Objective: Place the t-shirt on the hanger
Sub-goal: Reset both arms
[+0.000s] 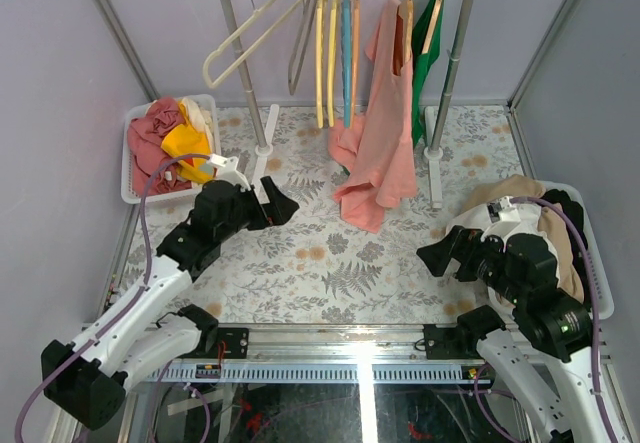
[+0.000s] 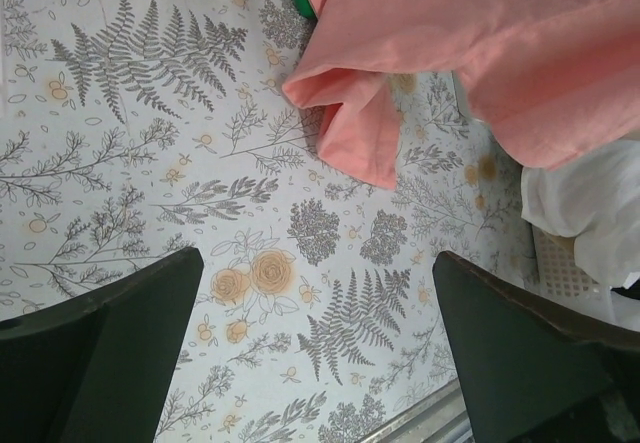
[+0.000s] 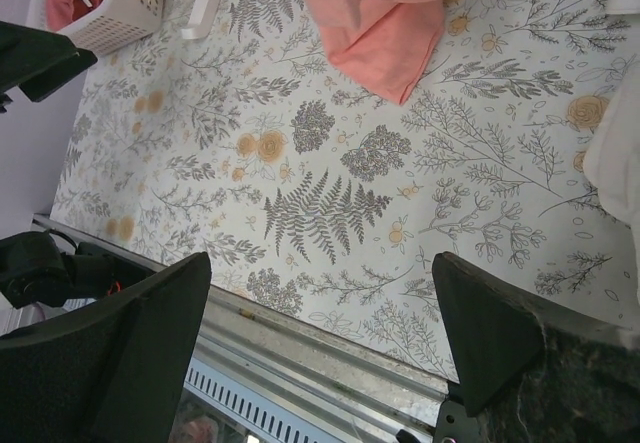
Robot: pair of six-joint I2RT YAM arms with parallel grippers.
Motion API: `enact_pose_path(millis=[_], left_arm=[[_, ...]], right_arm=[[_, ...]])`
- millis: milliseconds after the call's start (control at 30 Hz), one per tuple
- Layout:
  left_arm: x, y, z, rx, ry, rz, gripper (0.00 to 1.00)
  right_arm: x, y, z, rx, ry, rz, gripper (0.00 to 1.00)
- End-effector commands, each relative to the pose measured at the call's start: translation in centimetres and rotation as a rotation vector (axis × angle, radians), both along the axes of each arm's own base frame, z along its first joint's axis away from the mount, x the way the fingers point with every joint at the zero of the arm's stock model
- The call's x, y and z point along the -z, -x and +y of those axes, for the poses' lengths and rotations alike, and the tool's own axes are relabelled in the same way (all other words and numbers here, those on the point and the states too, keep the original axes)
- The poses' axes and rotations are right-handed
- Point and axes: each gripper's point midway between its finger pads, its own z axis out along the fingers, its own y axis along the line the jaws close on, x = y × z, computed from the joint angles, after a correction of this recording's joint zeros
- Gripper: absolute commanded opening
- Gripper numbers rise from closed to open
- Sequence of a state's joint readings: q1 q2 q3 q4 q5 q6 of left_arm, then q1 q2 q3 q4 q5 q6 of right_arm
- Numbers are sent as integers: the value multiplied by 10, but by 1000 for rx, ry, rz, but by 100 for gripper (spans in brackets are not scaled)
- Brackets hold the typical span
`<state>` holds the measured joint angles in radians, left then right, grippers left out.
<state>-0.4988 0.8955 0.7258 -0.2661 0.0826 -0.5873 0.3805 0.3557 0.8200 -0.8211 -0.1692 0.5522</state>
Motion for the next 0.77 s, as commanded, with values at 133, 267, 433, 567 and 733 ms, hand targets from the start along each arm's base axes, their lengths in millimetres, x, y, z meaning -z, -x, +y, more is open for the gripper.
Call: enact_pose_path(millis=[133, 267, 433, 567, 733], left_arm=[[2, 29, -7, 78, 77, 17, 100], [3, 42, -12, 138, 97, 36, 100], [-1, 49, -6, 138, 78, 26, 100], [-9, 56, -5, 144, 111, 3, 100], [-9, 61, -6, 175, 106, -4, 100]], right_arm=[[-39, -18, 0, 48, -29, -75, 99], [-40, -29, 4, 53, -33, -72, 100], [-29, -44, 2, 94, -6, -47, 100], [-18, -56, -4, 142, 30, -42, 100], [-1, -65, -9, 179, 64, -27, 99]])
